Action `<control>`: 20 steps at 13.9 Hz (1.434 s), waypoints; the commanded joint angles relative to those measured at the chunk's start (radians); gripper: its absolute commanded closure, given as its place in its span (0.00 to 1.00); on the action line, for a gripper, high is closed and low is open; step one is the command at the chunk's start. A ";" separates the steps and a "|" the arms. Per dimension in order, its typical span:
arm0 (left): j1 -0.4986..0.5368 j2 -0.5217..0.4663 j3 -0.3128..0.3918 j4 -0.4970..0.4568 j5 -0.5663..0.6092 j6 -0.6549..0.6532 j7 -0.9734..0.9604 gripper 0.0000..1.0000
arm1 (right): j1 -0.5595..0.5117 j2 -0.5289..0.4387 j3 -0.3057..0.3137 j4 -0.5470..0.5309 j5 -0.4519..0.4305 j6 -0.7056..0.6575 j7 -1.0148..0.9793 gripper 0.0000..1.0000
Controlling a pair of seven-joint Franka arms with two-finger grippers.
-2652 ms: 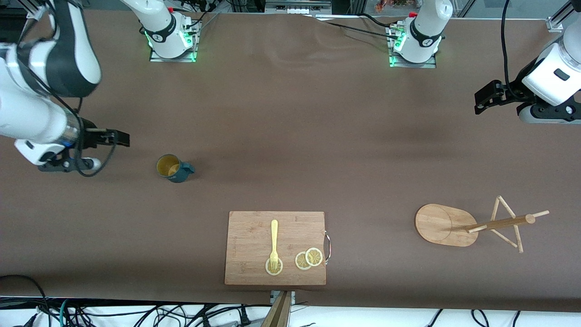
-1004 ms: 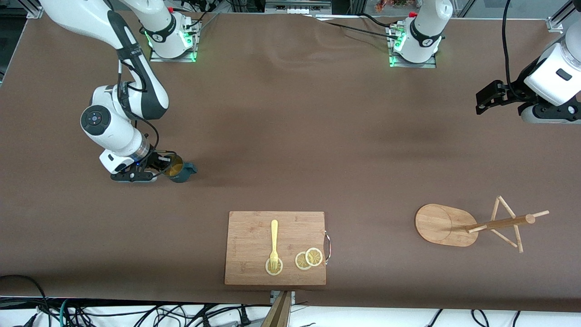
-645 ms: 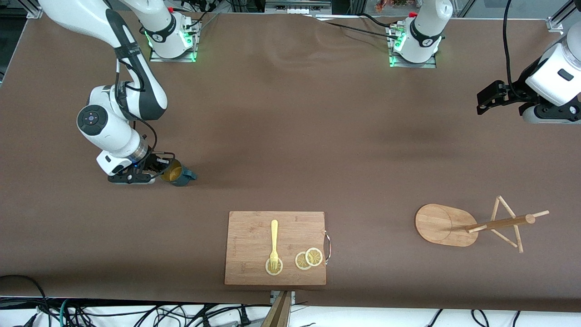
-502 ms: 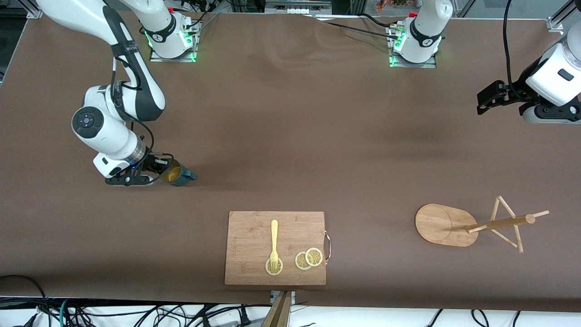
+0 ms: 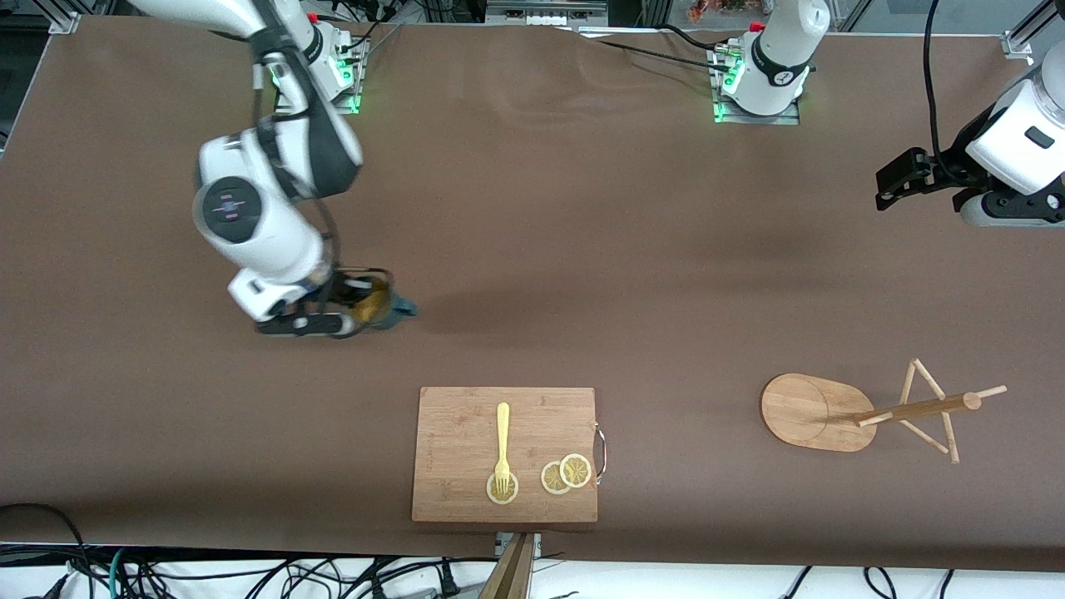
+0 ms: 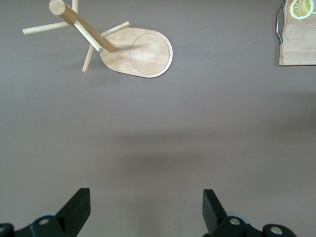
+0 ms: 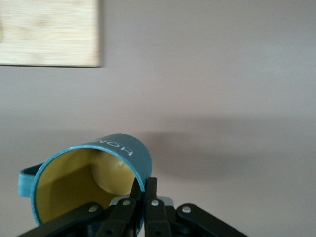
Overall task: Pass cup and hang on rack
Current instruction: 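Grasp the teal mug rim and carry it toward the table middle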
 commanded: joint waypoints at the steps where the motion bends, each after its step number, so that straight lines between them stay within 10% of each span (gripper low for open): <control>1: 0.006 -0.005 -0.002 -0.008 0.029 0.001 0.008 0.00 | 0.145 0.097 -0.012 0.121 -0.008 -0.021 0.258 1.00; 11: 0.013 0.047 -0.016 0.038 0.067 -0.003 0.008 0.00 | 0.374 0.283 -0.011 0.230 0.001 0.160 0.525 1.00; 12: 0.010 0.071 -0.025 0.026 0.049 -0.012 0.008 0.00 | 0.377 0.283 -0.011 0.229 0.001 0.160 0.528 0.85; 13: 0.015 0.097 -0.025 0.036 0.027 -0.022 0.011 0.00 | 0.378 0.287 -0.011 0.229 -0.005 0.161 0.531 0.05; 20: 0.026 0.107 -0.014 0.018 0.016 -0.037 0.020 0.00 | 0.363 0.179 -0.078 0.230 -0.013 0.091 0.502 0.00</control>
